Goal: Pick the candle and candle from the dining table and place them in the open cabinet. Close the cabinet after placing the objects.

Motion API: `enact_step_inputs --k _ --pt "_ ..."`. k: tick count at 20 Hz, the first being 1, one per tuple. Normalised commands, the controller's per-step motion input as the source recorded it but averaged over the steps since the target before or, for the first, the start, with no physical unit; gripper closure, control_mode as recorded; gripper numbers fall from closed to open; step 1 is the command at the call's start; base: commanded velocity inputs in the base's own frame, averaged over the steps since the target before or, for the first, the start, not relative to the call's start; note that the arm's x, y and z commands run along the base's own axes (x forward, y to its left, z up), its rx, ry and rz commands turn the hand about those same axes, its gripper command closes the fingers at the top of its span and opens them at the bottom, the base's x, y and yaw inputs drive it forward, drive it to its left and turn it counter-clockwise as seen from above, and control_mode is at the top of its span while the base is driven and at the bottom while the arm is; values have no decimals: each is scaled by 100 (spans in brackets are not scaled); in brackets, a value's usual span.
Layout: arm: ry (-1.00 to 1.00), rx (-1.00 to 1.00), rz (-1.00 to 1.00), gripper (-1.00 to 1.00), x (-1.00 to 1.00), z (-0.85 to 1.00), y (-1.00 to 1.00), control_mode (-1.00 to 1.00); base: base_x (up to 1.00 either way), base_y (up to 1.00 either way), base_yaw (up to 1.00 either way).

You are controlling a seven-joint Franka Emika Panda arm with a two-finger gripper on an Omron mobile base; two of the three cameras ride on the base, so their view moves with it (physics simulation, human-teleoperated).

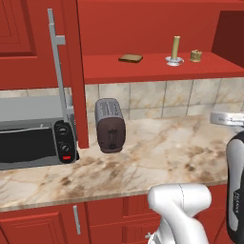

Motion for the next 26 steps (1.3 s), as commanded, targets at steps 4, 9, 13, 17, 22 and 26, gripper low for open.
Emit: enact_step_inputs --k 4,9,13,17,22,26 --pt "29 -3 8 -100 -15 10 29 -100 0 0 0" --pt "17 -15 11 -100 -15 5 32 -100 0 0 0" --pt "0 -12 17 -100 -23 3 27 -100 0 0 0" --pt "-11 -9 24 -100 -31 0 29 -100 0 0 0" --pt "-23 -14 26 -100 -34 0 31 -100 0 0 0" --pt "-28 -28 12 -100 -34 0 32 -100 0 0 0"
